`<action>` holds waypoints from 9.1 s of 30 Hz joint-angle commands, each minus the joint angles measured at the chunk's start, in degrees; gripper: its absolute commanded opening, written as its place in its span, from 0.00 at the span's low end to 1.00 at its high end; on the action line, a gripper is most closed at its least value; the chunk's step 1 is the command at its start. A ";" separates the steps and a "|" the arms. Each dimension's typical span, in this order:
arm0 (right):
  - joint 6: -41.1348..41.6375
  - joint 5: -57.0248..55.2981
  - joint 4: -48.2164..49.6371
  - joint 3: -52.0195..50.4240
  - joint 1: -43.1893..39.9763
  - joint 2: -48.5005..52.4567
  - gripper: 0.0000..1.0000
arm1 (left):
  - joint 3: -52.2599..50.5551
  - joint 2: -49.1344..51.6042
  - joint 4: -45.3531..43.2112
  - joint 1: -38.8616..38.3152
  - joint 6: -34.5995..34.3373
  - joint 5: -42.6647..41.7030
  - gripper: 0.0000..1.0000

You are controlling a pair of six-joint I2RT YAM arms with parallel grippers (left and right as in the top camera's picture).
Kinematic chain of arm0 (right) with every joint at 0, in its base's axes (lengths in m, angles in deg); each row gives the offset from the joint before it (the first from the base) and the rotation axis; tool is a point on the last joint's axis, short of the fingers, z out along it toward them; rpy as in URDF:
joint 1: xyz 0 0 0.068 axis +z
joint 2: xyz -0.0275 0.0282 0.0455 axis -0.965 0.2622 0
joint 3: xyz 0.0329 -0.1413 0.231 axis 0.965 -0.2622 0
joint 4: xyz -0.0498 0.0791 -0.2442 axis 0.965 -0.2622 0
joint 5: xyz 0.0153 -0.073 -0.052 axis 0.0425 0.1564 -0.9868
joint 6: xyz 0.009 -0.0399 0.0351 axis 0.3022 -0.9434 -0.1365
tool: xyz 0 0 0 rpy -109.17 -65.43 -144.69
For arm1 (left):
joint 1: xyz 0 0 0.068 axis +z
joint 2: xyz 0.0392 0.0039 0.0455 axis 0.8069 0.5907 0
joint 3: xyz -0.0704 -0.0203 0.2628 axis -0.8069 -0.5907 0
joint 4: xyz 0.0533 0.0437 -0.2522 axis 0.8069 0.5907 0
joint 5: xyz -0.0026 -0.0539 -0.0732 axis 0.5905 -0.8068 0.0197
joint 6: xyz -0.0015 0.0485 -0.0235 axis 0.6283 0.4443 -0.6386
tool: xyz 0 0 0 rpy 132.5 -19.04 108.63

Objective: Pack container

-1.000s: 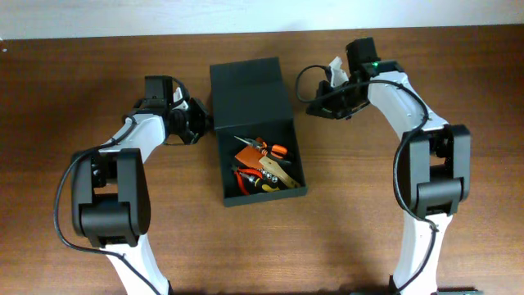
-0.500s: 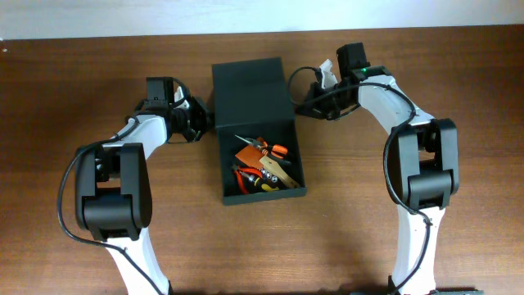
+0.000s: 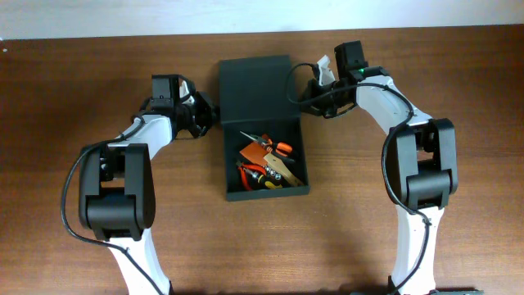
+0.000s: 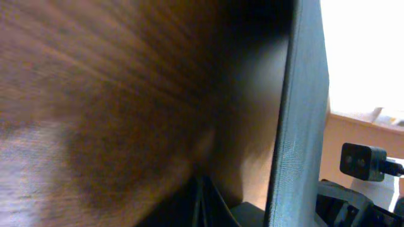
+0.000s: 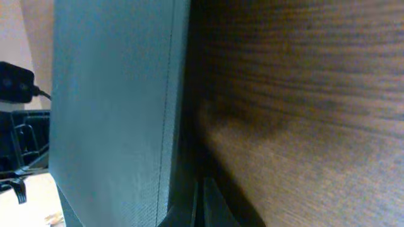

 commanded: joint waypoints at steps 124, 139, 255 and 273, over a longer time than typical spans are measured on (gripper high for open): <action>-48.94 -14.82 -51.76 -4.20 0.74 -69.77 0.99 | 17.79 -57.90 70.38 -1.46 53.44 18.80 0.99; -47.32 -14.78 -46.62 -32.11 0.76 -102.71 0.99 | -5.60 -84.19 71.69 -1.46 51.06 17.42 0.99; -22.23 -32.30 -7.10 -79.28 -6.45 -128.76 0.99 | -62.62 -119.91 39.95 1.18 52.61 40.02 0.99; -22.25 -32.28 -7.30 -89.48 -6.43 -131.27 0.99 | -62.62 -119.91 39.95 1.18 52.61 40.02 0.99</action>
